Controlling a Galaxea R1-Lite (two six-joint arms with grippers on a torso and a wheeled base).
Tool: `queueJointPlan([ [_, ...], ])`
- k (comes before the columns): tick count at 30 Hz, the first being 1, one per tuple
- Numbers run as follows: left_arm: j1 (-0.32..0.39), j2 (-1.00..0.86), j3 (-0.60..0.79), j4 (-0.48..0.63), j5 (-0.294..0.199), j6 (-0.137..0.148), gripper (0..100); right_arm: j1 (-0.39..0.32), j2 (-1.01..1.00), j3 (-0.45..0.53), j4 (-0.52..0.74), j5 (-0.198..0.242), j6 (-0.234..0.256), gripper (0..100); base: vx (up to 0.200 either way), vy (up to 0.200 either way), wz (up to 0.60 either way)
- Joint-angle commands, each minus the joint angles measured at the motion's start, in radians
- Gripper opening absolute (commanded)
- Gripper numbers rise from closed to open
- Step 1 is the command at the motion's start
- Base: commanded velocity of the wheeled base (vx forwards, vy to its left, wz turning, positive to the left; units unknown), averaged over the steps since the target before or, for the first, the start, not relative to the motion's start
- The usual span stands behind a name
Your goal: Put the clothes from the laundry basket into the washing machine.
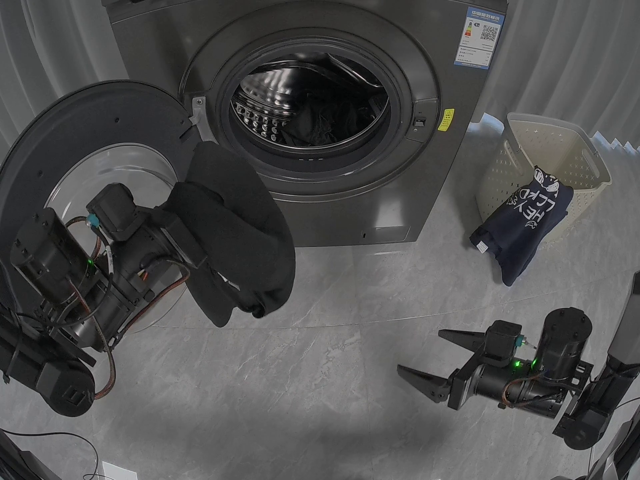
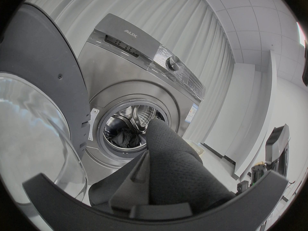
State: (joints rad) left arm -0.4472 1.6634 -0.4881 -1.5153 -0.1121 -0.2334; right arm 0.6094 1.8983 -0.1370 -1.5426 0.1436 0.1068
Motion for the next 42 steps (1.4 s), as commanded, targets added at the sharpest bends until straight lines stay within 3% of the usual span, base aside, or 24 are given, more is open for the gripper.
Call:
queueJointPlan([
  [1,-0.005,0.001,0.037,0.004,-0.004,0.036,0,-0.063,0.005,-0.069,-0.001,-0.039,0.007,100,0.000,0.000,0.00],
  [3,-0.007,0.004,0.040,0.006,-0.006,0.042,0,-0.071,-0.001,-0.084,-0.001,-0.049,0.014,100,0.000,0.000,0.00],
  [7,-0.019,0.002,0.054,0.046,-0.012,0.092,0,-0.083,0.002,-0.150,-0.001,-0.099,0.042,100,0.000,0.000,0.00],
  [13,-0.024,-0.001,0.062,0.086,-0.015,0.129,0,-0.076,-0.002,-0.188,-0.001,-0.116,0.056,100,0.200,0.000,0.00],
  [36,-0.041,0.042,0.083,0.075,-0.017,0.132,0,-0.049,-0.007,-0.177,-0.001,-0.118,0.062,100,0.200,0.000,0.00],
  [42,-0.039,0.085,0.086,0.004,-0.017,0.132,0,-0.040,-0.019,-0.168,0.001,-0.118,0.062,100,0.133,0.000,0.00],
])
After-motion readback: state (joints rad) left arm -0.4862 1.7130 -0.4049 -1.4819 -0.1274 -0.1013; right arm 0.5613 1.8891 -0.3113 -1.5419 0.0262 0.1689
